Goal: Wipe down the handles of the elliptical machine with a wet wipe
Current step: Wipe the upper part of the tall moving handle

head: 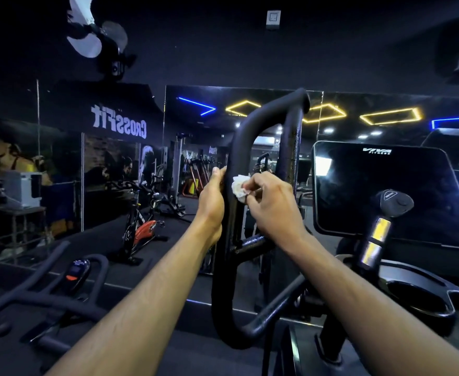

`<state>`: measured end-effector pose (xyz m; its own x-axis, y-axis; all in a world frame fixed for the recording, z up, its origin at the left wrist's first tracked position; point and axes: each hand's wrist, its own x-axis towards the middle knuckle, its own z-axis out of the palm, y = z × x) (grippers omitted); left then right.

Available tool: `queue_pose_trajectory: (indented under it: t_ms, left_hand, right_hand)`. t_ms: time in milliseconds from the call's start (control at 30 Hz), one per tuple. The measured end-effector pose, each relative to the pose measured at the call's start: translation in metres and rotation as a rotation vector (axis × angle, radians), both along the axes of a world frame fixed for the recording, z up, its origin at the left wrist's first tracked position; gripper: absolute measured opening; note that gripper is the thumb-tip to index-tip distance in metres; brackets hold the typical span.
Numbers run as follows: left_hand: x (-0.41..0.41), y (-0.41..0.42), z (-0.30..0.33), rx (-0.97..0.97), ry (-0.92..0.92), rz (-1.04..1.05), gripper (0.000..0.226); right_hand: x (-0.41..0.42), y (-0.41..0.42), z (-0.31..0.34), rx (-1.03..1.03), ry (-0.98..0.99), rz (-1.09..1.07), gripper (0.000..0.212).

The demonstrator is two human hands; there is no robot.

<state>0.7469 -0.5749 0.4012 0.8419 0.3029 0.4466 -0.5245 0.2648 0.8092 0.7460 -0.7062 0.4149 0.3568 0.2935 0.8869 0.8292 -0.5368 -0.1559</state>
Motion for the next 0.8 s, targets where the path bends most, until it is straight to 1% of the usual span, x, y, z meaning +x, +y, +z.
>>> queue_pose_trajectory:
  t_ms: [67,100,167,233,267,333,400,467,567,600,700,733,800]
  left_hand:
    - [0.000,0.000,-0.001,-0.002,0.009,-0.018,0.051]
    - [0.001,0.000,-0.003,0.005,0.017,-0.043,0.056]
    - [0.000,0.001,-0.008,0.033,0.077,-0.127,0.071]
    - [-0.002,0.001,-0.009,0.077,0.157,-0.224,0.085]
    - [-0.004,0.000,-0.010,0.078,0.169,-0.241,0.087]
    - [-0.006,0.000,-0.013,0.060,0.152,-0.248,0.087]
    - [-0.007,-0.001,-0.014,0.044,0.136,-0.244,0.087]
    - [-0.006,-0.001,-0.015,0.028,0.128,-0.233,0.087]
    - [-0.005,-0.002,-0.015,-0.003,0.116,-0.243,0.086]
    - [-0.004,-0.002,-0.015,-0.006,0.118,-0.245,0.085]
    - [-0.002,-0.002,-0.016,-0.003,0.120,-0.265,0.085]
    - [-0.001,-0.002,-0.017,-0.003,0.122,-0.276,0.086]
    - [0.002,0.002,-0.019,0.016,0.121,-0.283,0.088]
  right_hand:
    - [-0.003,-0.008,0.016,-0.082,0.020,-0.003,0.013]
    - [-0.004,-0.012,0.028,-0.104,-0.014,-0.014,0.009]
    - [-0.005,-0.013,0.059,-0.118,-0.163,-0.065,0.005]
    - [-0.003,-0.008,0.091,-0.171,-0.297,-0.131,0.011]
    - [0.000,-0.004,0.101,-0.226,-0.332,-0.150,0.014]
    - [0.004,0.005,0.108,-0.343,-0.359,-0.194,0.014]
    - [0.007,0.010,0.100,-0.410,-0.406,-0.218,0.012]
    - [0.007,0.011,0.083,-0.469,-0.464,-0.210,0.009]
    - [0.006,0.008,0.069,-0.566,-0.501,-0.186,0.008]
    - [0.004,0.006,0.069,-0.621,-0.501,-0.174,0.009]
    - [-0.008,0.000,0.088,-0.904,-0.475,-0.122,0.013]
    - [-0.010,0.000,0.101,-0.926,-0.480,-0.121,0.014]
    - [-0.007,0.005,0.133,-0.807,-0.496,-0.162,0.011]
